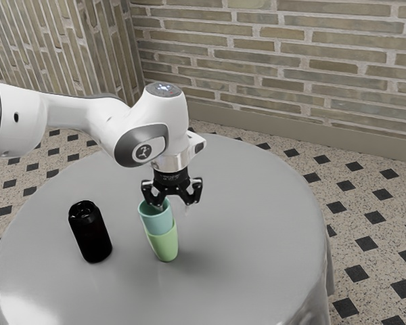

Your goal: Place the left cup onto the right cup

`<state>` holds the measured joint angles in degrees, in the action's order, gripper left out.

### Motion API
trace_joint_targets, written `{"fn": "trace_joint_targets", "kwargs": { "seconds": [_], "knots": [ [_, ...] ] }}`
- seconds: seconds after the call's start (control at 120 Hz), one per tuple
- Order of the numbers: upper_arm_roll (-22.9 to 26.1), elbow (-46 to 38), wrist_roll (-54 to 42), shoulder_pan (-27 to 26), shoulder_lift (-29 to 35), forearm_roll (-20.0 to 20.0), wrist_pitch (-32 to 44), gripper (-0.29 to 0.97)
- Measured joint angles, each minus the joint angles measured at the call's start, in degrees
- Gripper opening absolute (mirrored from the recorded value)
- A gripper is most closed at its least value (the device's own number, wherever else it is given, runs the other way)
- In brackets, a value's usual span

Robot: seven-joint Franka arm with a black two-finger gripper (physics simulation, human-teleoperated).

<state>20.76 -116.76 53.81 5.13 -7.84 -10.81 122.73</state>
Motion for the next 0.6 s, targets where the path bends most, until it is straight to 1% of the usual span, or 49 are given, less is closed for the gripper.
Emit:
{"fn": "trace_joint_targets", "kwargs": {
  "seconds": [0.2,0.367,0.433,0.483,0.567,0.6],
  "knots": [
    [0.1,0.2,0.0,0.0,0.1,-0.1,0.2,0.53],
    [0.1,1.4,-0.1,0.0,1.7,-0.1,-0.2,0.61],
    [0.1,3.8,-0.1,0.0,2.2,-0.1,-1.0,0.63],
    [0.1,7.6,-0.4,0.0,2.1,-0.1,-1.9,0.64],
    [0.0,13.4,-1.0,0.1,2.3,0.3,-5.3,0.65],
    [-1.1,15.2,-1.5,-0.5,2.2,0.8,-6.6,0.66]
  ]
}}
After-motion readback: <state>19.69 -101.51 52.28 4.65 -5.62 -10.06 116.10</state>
